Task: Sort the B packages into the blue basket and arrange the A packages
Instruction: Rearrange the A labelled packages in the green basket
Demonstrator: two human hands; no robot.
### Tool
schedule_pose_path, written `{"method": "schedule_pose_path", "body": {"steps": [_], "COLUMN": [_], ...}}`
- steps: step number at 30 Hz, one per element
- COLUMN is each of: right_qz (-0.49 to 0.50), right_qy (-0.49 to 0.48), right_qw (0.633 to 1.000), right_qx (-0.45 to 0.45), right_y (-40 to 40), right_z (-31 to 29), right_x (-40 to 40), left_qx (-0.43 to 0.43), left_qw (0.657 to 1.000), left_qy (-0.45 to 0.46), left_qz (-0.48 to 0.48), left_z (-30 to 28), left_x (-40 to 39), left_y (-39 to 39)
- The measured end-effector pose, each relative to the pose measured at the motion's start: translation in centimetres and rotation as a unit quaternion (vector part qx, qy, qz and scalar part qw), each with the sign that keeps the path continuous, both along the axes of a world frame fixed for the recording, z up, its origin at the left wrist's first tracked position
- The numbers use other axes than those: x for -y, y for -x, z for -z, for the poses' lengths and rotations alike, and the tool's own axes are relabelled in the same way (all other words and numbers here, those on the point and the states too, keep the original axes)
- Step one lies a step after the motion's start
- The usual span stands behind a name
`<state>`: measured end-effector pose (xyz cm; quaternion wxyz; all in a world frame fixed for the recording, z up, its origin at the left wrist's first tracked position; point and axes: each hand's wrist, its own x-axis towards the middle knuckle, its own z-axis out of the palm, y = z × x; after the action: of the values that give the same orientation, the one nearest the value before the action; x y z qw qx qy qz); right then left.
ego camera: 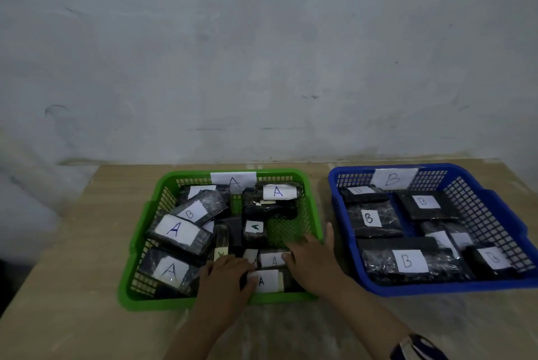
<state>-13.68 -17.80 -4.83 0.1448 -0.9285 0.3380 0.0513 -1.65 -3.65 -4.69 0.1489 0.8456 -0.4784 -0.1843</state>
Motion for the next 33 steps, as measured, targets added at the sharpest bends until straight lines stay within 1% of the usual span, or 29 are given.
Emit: {"method": "schedule_pose_path", "body": {"steps": [3,7,9,11,13,17,20,25,28,30,32,33], "right_qz": [0.029,0.110,0.138,0.145,0.147,0.145,0.162,0.166,0.187,0.203,0.222,0.232], "right_qy": [-0.049,-0.056,-0.056,-0.050,-0.048,-0.035,-0.026,-0.055,-0.075,-0.091,-0.106,-0.113], "right_qw": [0.996,0.970,0.957,0.954,0.953,0.956,0.949,0.939,0.928,0.919,0.912,0.908], "right_qx": [0.064,0.211,0.248,0.258,0.260,0.254,0.270,0.295,0.312,0.325,0.329,0.329], "right_y": [0.0,0.6,0.9,0.9,0.8,0.7,0.8,0.8,0.9,1.0,1.3,1.5], "right_z": [-0.4,-1.2,-1.6,-2.0,-2.2,-2.3,-2.4,-2.3,-2.5,-3.0,-3.4,-3.6], "right_x": [0.1,0.4,0.7,1.0,1.1,1.1,1.3,1.3,1.0,0.9,1.0,1.1], "left_qx": [-0.012,-0.035,-0.012,0.004,-0.004,-0.049,-0.035,-0.012,-0.019,-0.041,-0.052,-0.034], "left_qw": [1.000,0.999,1.000,0.998,0.995,0.996,0.997,0.993,0.995,0.996,0.993,0.990], "left_qy": [0.003,0.021,-0.015,-0.060,-0.078,-0.050,-0.056,-0.097,-0.080,-0.067,-0.094,-0.124], "left_qz": [0.000,-0.005,0.011,0.036,0.054,0.051,0.046,0.064,0.054,0.042,0.049,0.063], "left_z": [-0.1,-0.1,0.1,0.1,-0.2,-0.7,-1.0,-1.0,-0.7,-0.6,-0.4,-0.2], "left_x": [-0.1,-0.2,0.1,0.6,1.1,1.0,0.9,1.3,2.0,2.3,2.5,2.6], "left_y": [-0.3,-0.4,-0.6,-0.8,-1.0,-1.0,-1.4,-1.6,-1.3,-1.2,-1.2,-1.2]}}
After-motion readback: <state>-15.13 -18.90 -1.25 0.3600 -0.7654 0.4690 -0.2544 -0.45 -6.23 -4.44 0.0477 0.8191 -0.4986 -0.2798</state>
